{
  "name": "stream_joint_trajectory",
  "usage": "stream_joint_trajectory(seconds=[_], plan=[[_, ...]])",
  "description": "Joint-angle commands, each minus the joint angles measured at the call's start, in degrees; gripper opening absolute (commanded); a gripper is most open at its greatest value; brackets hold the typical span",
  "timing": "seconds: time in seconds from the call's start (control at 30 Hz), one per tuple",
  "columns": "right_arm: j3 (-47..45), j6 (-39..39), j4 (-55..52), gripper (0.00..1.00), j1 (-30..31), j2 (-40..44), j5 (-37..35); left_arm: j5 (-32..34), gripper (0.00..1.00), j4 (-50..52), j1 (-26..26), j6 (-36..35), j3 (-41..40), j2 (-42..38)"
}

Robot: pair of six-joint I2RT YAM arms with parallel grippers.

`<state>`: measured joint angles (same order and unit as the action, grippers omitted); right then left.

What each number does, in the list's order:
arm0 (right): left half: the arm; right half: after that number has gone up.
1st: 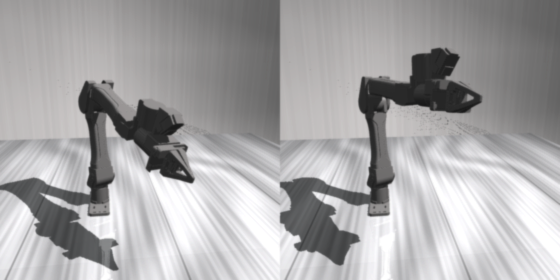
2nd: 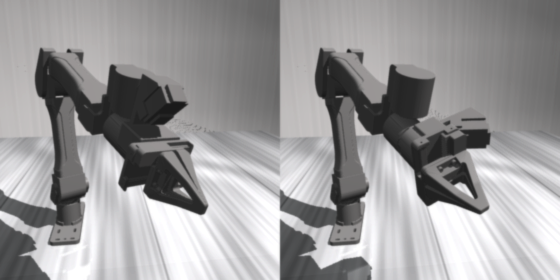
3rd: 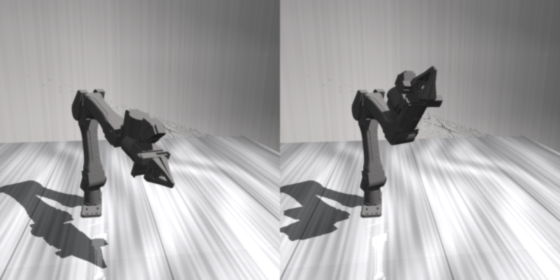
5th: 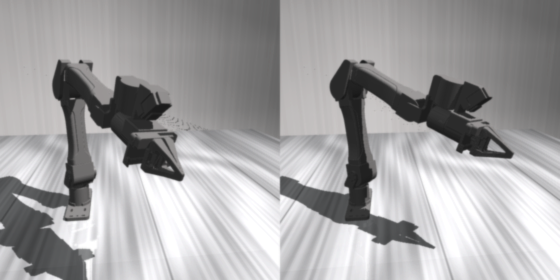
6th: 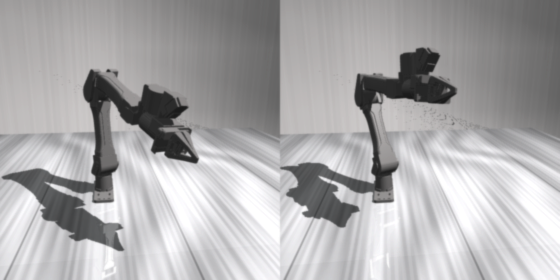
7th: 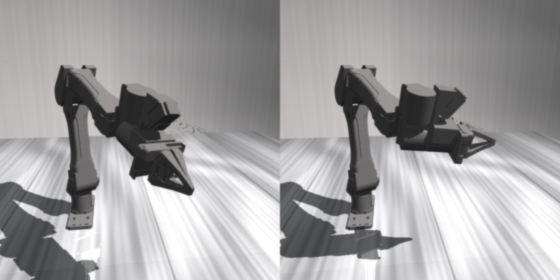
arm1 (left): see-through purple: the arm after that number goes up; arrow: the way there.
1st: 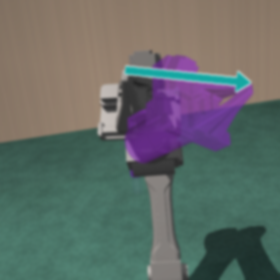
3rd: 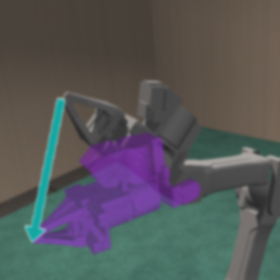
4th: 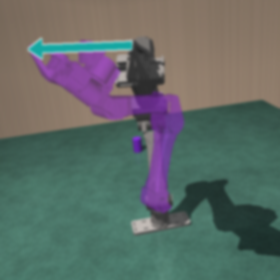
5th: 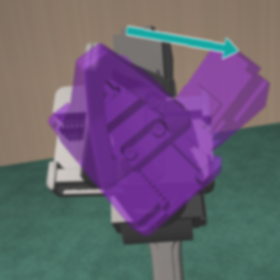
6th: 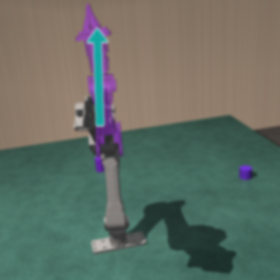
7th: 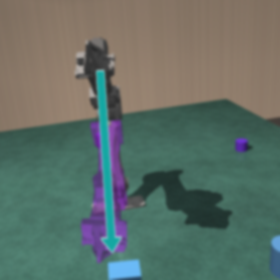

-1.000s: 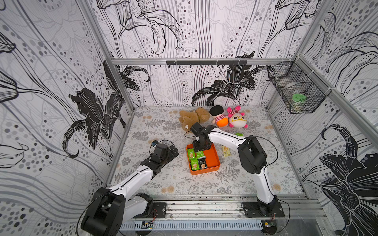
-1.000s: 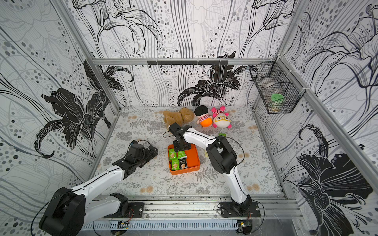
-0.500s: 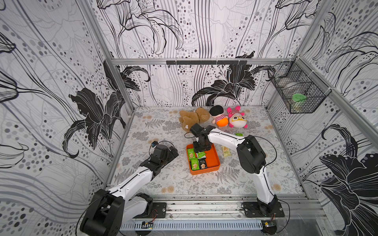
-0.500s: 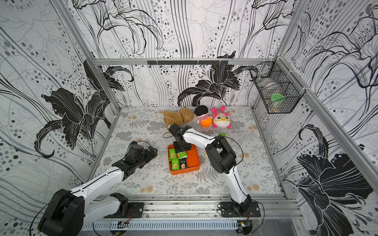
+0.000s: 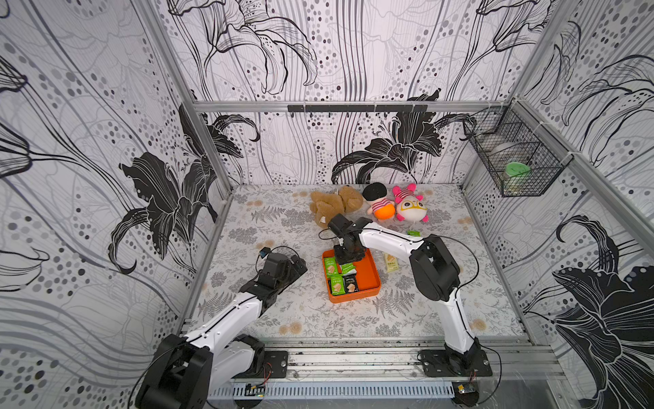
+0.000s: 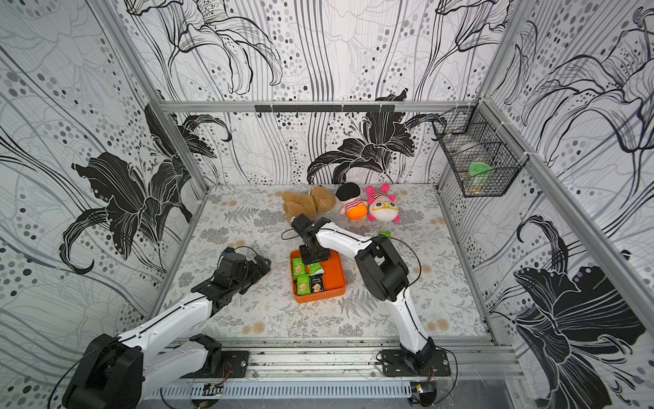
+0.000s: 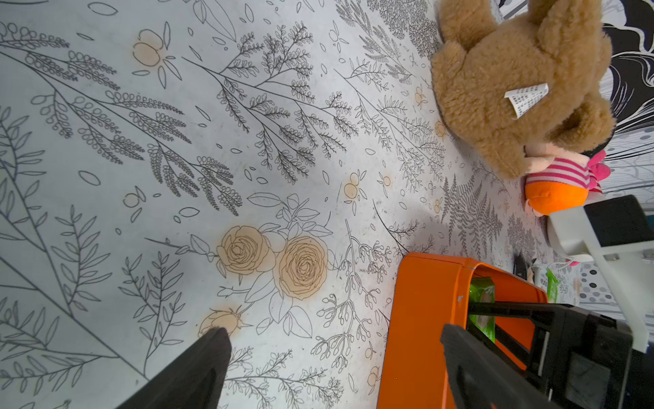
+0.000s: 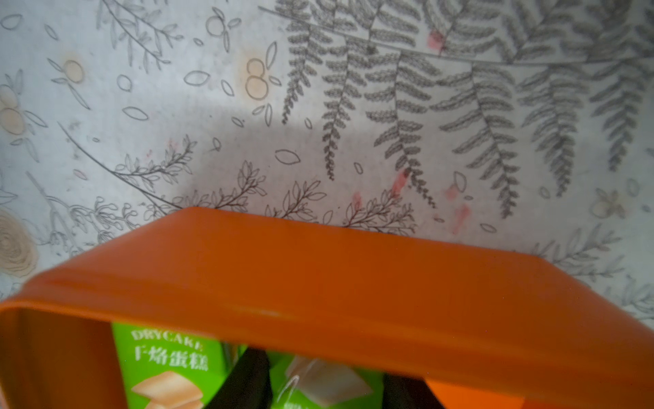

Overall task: Take the cookies out of the storage box
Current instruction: Pick up the cookie from the storage box.

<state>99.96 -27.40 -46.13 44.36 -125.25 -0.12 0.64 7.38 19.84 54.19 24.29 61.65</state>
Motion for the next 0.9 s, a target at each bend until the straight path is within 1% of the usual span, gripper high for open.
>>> stream_joint_trajectory(seconds=[0.0,0.3,0.57,0.67,0.87], plan=[[0.41,0.76,-2.19,0.44,0.29,2.97,-1.31,0.85,0.97,-1.07,-0.24,0.63,-0.49,-0.78],[-4.03,0.14,-1.77,0.43,0.25,9.69,1.14,-0.71,0.97,-0.72,-0.25,0.12,1.83,-0.35],[-8.84,-1.24,-0.76,0.43,0.03,14.82,2.11,-3.77,0.97,-1.43,0.01,-0.34,5.94,2.49],[-11.58,-1.82,-0.04,0.43,-0.61,17.40,2.01,-4.67,0.97,-1.62,0.90,-0.79,8.13,4.21],[-18.23,-2.62,1.77,0.43,-3.53,22.98,2.27,-4.95,0.97,-0.99,4.13,-2.60,14.23,10.55]])
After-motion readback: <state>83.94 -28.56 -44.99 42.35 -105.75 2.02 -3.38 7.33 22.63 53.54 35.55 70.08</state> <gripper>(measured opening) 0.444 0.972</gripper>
